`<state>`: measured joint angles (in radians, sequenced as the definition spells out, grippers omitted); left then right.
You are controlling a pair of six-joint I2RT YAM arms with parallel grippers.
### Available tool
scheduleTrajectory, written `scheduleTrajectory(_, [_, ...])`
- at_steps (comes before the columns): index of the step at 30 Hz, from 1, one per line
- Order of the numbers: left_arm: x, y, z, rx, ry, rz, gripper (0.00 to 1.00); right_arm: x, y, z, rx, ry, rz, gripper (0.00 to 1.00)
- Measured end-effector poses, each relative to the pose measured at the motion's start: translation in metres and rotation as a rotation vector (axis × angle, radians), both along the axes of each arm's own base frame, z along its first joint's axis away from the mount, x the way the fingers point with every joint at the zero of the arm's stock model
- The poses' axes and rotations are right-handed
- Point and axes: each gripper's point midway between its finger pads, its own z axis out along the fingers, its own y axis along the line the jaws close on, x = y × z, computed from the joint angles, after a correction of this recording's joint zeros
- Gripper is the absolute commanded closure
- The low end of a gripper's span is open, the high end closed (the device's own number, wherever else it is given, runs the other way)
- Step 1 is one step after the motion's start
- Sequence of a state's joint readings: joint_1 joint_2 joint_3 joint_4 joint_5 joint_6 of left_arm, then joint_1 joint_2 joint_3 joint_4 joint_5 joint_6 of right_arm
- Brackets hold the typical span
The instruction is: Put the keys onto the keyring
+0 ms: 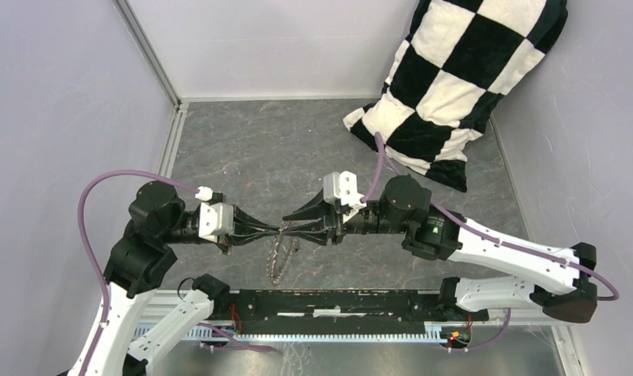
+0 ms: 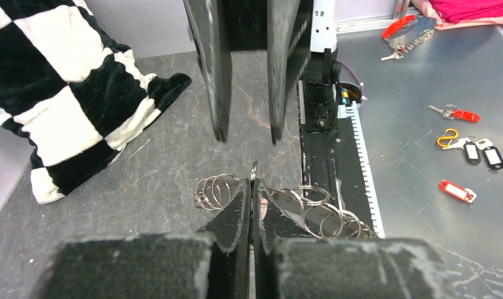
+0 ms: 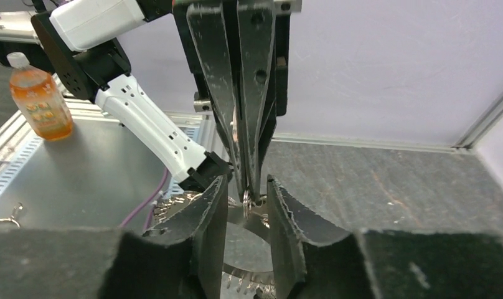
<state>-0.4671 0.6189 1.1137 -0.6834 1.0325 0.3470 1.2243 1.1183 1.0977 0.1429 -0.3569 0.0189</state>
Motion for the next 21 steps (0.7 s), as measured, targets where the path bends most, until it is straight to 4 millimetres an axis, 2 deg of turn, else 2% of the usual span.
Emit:
scheduleTrajectory(4, [0.001, 0.001, -0.001, 0.007, -0.033, -0.001, 0.98, 0.002, -0.002, 0.023, -0.067, -0.048, -0.005, 0.56])
scheduleTrajectory(5, [0.001, 0.001, -0.003, 0.012, -0.04, -0.002, 0.98, 0.003, -0.001, 0.027, -0.086, -0.054, -0.006, 0.53])
scheduleTrajectory(8, [0.002, 0.002, -0.008, 0.031, -0.064, -0.006, 0.98, 0.007, 0.007, 0.034, -0.168, -0.07, 0.002, 0.53])
scheduleTrajectory(11, [0.002, 0.004, -0.014, 0.053, -0.085, -0.01, 0.98, 0.012, 0.016, 0.02, -0.268, -0.074, 0.011, 0.54])
scheduleTrajectory(14, [0.002, 0.005, -0.019, 0.074, -0.094, -0.017, 0.98, 0.014, 0.017, -0.015, -0.398, -0.052, 0.02, 0.55])
scheduleTrajectory(16, [0.003, 0.005, -0.022, 0.084, -0.098, -0.019, 0.98, 0.014, 0.014, -0.031, -0.457, -0.043, 0.023, 0.57])
scheduleTrajectory(18, [0.002, 0.006, -0.024, 0.09, -0.1, -0.021, 0.98, 0.013, 0.011, -0.039, -0.494, -0.04, 0.027, 0.6])
scheduleTrajectory(21, [0.003, 0.006, -0.024, 0.092, -0.109, -0.02, 0.98, 0.013, 0.007, -0.04, -0.518, -0.046, 0.031, 0.65])
